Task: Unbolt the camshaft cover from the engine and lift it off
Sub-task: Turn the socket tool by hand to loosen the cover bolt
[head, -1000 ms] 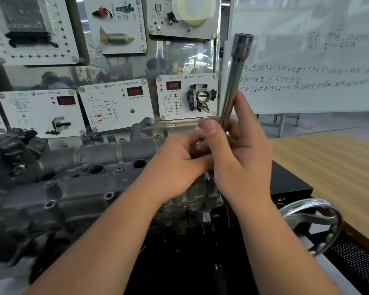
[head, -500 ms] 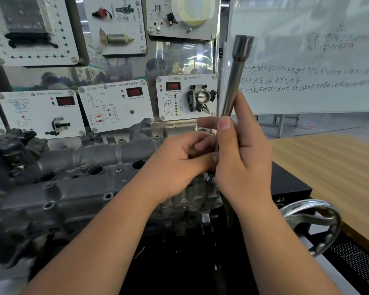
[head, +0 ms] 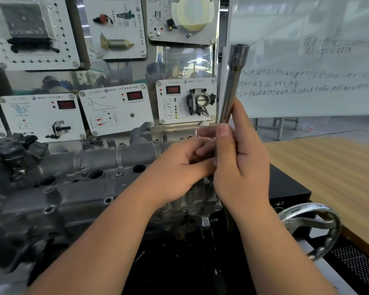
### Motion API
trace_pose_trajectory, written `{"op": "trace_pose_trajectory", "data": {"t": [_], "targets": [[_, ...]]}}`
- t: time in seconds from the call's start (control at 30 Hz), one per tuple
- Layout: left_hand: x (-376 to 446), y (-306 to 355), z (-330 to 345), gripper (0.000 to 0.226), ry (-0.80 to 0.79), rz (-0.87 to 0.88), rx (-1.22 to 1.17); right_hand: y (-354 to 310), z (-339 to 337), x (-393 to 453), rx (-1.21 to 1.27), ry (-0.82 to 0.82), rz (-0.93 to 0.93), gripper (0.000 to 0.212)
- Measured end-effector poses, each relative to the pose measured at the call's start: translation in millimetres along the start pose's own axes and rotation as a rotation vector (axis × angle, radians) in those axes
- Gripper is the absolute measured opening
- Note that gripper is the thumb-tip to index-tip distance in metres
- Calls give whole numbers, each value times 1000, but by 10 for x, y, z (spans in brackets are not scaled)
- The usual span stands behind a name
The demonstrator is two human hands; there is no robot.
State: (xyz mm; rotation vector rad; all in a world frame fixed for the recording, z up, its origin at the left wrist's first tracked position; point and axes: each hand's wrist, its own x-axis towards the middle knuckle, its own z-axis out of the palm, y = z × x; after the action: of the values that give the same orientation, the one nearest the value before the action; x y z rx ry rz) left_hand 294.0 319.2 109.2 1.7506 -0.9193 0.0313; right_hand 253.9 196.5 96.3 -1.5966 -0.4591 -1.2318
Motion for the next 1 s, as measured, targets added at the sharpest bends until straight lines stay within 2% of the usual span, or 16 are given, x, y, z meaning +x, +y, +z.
{"op": "trace_pose_trajectory", "data": {"t": [0.23,0.33,0.43,0.53,0.83,1.0], "targets": [[-2,4,30,28,84,28,131,-7,-3,21,11,5,36,54],[-10,1,27,25,77,33,86,12,-12,13,-77,46,40,44],[-24,-12,8,16,44,27,-68,1,-17,11,-90,35,43,43],[-37,-19,-7,21,0,25,-152,-11,-22,23,-25,23,58,47],[-29,-22,9,26,87,59,7,-8,-8,23,-30,74,60,51],[-22,-15,11,23,3,44,-58,-10,8,15,9,61,73,48]]}}
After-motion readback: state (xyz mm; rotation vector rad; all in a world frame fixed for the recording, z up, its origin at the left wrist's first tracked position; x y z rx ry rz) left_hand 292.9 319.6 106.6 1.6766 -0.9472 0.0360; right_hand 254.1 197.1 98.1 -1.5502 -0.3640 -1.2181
